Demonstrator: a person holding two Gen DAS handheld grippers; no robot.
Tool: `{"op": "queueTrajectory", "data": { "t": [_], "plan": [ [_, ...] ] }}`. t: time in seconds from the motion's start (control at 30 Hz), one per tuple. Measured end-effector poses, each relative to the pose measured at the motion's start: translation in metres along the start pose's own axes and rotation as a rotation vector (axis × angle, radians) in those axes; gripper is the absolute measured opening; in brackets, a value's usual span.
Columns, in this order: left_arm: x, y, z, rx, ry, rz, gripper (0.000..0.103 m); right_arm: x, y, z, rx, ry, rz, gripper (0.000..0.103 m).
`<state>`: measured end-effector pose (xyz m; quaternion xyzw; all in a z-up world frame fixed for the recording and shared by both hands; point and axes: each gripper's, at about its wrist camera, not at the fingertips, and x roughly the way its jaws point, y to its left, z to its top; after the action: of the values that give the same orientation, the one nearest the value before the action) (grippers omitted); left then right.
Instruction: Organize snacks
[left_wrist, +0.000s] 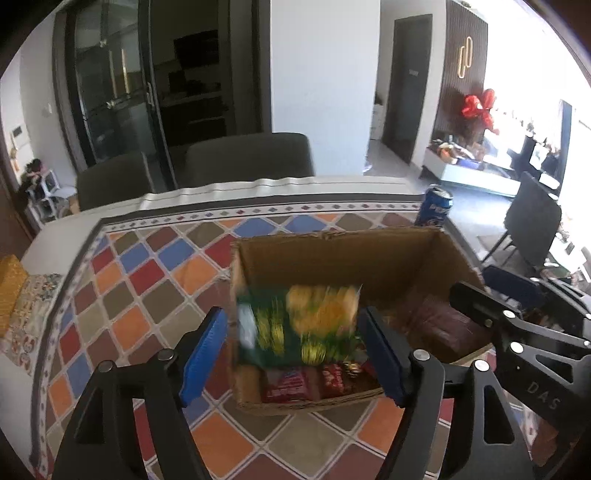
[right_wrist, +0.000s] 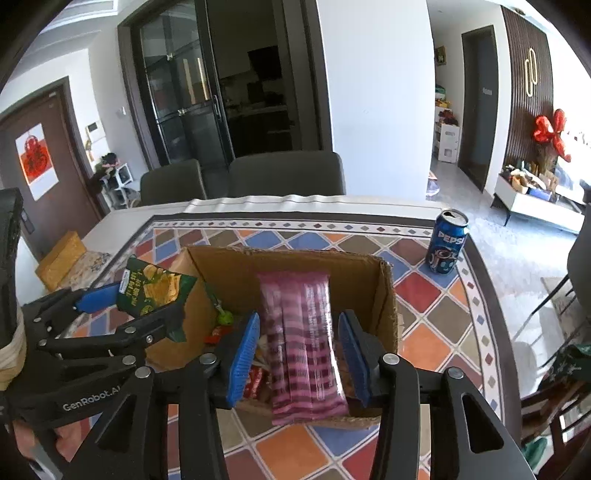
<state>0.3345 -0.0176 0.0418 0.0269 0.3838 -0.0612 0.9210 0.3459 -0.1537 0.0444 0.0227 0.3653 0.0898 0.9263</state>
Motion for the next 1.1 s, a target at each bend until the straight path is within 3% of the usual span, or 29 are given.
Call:
{"op": "queueTrajectory", "data": {
  "t": [0.2,0.43,0.8,1.1],
  "plan": [
    [-0.022,0.004,-0.005,-0.009,-0.072,0.044,0.083,-0.003,0.000,-0.003,-0.008,0.007,-0.023,0.053],
    [-0.062,0.001,-0.019,-0.006,-0.168,0.065,0.091,-0.033,0.000,-0.011,-0.004,-0.052,-0.037,0.060],
    [-0.116,-0.007,-0.058,0.013,-0.241,0.073,0.099,-0.099,0.009,-0.046,0.000,-0.161,-0.084,0.075],
    [-0.157,-0.011,-0.090,0.027,-0.288,0.098,0.103,-0.141,0.013,-0.074,0.022,-0.204,-0.132,0.082]
  ]
}}
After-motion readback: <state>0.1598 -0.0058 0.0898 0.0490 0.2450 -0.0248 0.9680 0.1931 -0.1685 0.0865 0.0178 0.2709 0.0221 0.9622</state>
